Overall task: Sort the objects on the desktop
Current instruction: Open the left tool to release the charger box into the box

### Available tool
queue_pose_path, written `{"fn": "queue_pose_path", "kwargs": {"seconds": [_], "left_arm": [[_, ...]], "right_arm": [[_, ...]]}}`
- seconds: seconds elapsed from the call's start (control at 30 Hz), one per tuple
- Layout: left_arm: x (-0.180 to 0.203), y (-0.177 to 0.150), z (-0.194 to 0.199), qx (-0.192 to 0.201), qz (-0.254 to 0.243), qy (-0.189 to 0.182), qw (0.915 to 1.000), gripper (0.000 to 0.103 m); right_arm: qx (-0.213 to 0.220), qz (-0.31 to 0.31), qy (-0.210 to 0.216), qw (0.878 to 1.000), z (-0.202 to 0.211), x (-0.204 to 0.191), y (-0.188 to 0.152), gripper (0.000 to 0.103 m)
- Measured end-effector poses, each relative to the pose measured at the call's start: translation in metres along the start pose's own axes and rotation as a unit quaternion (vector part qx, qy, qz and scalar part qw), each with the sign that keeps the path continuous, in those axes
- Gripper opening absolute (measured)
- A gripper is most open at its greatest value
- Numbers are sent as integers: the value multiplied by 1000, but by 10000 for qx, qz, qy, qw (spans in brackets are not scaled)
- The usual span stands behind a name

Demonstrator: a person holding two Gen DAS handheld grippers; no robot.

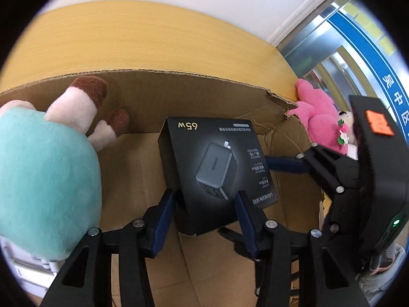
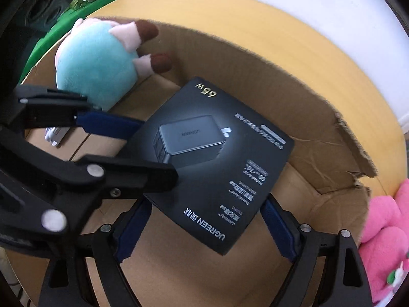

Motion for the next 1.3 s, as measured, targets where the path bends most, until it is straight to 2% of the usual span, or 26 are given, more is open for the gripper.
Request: {"fn": "queue_pose_path", "kwargs": {"seconds": [0.07,0.17,0.23,0.3,0.33,0.37,0.4,0.43,0.47,0.57,0.67,0.77,0.87,0.9,1.0,1.2,1.3], "left_arm": [[4,-1,13,115,-149,60,9998,47],[13,1,47,555,-465,264,9970,47],[21,-2,77,959,-703,376,9922,49],[33,-13,118,1490,-990,537,9824,49],[35,-17,131,1636,-1074,616,9787,52],[39,-27,151,1839,-1188,766,9727,63],[41,-34,166,1998,-1265,883,9676,70],[44,-47,188,2277,-1350,1054,9586,79],[46,-59,205,2509,-1396,1145,9510,80],[50,-91,240,2862,-1463,1329,9376,80],[58,-111,251,3070,-1365,1589,9284,80],[53,-139,264,3133,-1100,1716,9275,80],[45,-167,285,3455,-847,1807,9170,80],[44,-174,288,3487,-816,1810,9160,80],[41,-194,289,3412,-789,1700,9211,80],[39,-219,285,3483,-870,1834,9151,80],[41,-225,278,3441,-948,1863,9154,80]], "right_arm": [[30,-57,-109,9999,10,2,-2,98],[191,-212,-276,9992,35,3,-12,99],[462,-364,-351,9976,59,0,-19,99],[909,-515,-368,9938,93,-10,-31,102],[1121,-569,-375,9914,108,-16,-38,102],[1345,-621,-371,9883,125,-25,-45,103],[1571,-672,-380,9846,141,-36,-51,103],[1781,-736,-440,9803,157,-46,-57,103],[1936,-790,-491,9767,168,-52,-57,103],[2474,-931,-539,9629,203,-94,-74,103],[2743,-909,-659,9551,225,-141,-90,103],[2832,-795,-898,9515,234,-173,-108,103],[2846,-756,-946,9510,238,-198,-128,103],[2873,-783,-971,9497,235,-201,-131,103],[3047,-859,-1227,9406,236,-218,-145,103],[3237,-1017,-1264,9322,241,-231,-158,103],[3343,-1066,-1473,9247,241,-231,-163,103]]}}
Point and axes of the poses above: each gripper's, at about its wrist camera, not at the fingertips, and z roughly against the way its jaws point, x to its right, y to its top, the point moved 8 cm from there along -z, roughly the way its jaws point, and after that the axes turned 4 degrees about x, right-handed, at the moved point
